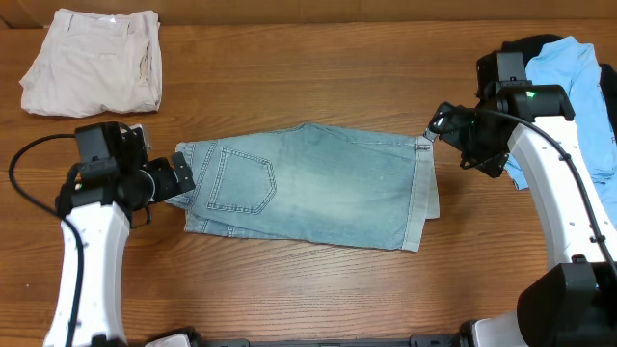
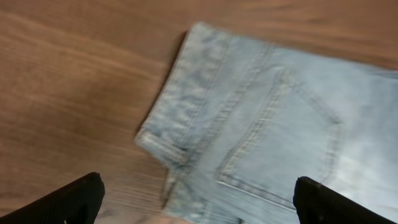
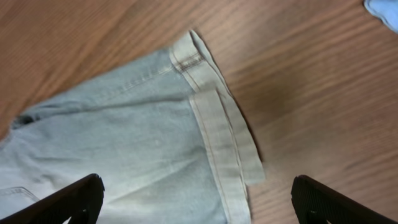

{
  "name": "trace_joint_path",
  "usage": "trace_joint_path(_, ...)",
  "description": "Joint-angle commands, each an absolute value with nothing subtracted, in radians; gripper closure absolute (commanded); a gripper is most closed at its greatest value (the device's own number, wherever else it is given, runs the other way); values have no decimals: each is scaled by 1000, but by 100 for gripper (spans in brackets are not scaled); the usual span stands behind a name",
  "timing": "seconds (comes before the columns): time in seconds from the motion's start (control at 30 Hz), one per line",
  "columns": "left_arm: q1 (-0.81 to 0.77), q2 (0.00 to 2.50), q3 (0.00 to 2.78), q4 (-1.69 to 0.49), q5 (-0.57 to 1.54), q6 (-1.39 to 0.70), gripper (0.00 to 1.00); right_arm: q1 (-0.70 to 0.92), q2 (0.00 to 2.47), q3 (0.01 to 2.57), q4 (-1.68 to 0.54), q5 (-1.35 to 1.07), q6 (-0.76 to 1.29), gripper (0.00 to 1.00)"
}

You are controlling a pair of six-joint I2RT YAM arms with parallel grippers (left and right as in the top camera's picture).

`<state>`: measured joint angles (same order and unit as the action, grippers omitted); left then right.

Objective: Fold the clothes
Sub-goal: 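Grasp left waistband with left gripper, right leg hem with right gripper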

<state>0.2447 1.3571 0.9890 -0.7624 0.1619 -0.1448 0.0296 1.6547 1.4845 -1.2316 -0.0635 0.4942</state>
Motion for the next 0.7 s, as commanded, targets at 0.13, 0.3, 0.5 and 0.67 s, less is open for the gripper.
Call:
trace_joint_path(0.13,251,1567,1016,-737,-86,-244,0,33,1633,1491,-1266,-46,495,0)
trace_joint_path(0.3,263,1685,1016,-696,-140,-305,0,33,1633,1491,-1269,-46,495,0)
trace_joint_path(0.5,262,1734,1016,-662,-130,-303,0,33,1633,1491,-1265,-46,495,0)
trace_joint_path(0.67,261,1735,1016,-658,-80,-302,1,33,1633,1491,-1275,-46,495,0)
